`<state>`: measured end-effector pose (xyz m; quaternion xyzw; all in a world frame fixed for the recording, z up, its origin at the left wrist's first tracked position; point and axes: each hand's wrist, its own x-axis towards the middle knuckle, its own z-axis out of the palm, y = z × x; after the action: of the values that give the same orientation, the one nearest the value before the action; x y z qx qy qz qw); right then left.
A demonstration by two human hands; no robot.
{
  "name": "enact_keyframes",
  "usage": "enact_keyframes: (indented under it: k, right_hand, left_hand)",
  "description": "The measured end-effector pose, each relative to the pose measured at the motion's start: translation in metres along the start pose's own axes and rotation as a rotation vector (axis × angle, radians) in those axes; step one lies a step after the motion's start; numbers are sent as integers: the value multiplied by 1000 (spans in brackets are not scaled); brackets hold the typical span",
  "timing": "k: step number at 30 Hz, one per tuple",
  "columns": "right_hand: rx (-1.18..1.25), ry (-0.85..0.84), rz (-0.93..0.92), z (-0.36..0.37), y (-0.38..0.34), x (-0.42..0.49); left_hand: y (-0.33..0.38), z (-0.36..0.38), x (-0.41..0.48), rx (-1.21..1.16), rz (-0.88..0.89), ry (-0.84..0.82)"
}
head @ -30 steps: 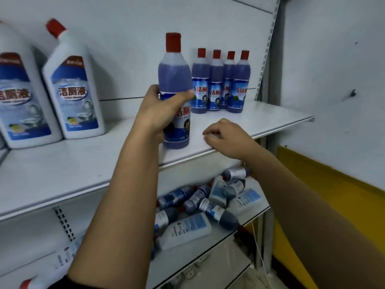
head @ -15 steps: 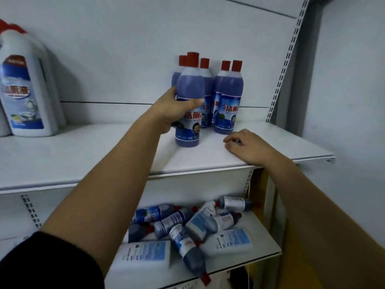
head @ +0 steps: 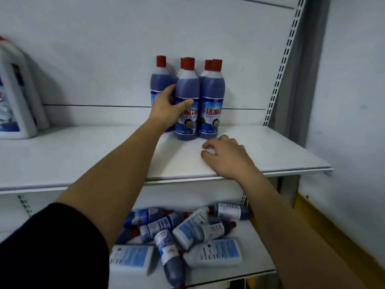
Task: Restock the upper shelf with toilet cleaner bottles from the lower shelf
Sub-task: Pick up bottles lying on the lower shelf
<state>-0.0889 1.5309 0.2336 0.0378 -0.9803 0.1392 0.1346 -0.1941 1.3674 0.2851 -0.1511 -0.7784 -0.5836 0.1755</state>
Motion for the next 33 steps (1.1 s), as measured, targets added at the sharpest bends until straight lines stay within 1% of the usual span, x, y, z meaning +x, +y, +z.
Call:
enact_keyframes:
  k: [2, 4, 6, 8, 11, 13, 14, 18, 24, 28, 31, 33]
  right_hand:
    - [5, 7, -6, 1, 1, 1]
    - [15, 13, -12, 0, 1, 1]
    - [43, 22, -13, -1, 2, 0]
    - [76, 37, -14, -2, 3, -2]
    - [81, 44, -8, -3, 0, -4]
    - [65, 42, 13, -3, -5, -5]
    - [47, 40, 28, -3, -9, -5]
    - [30, 29, 67, 3, -36, -10]
    - [54, 41, -66, 37, -138, -27]
    - [56, 101, -126, 62, -212, -43]
    - [91, 178, -176, 83, -263, -57]
    - [143, 243, -172, 96, -292, -67]
  left_hand:
    - [-1, 3, -2, 20, 21, 39]
    - [0, 5, -6, 88, 31, 71]
    - [-2, 3, -11, 214, 22, 37]
    - [-7, -6, -22, 393, -32, -87]
    - [-16, -39, -49, 750, -89, -350]
    - [-18, -65, -72, 843, -82, -446]
    - [-19, -78, -81, 857, -79, -449]
    - [-27, -138, -110, 892, -74, -361]
    - [-49, -224, -145, 878, -50, -261]
    - [-62, -289, -175, 876, -2, -193]
    - [-74, -342, -200, 868, 48, -135]
    - [-83, -376, -219, 838, 100, -107]
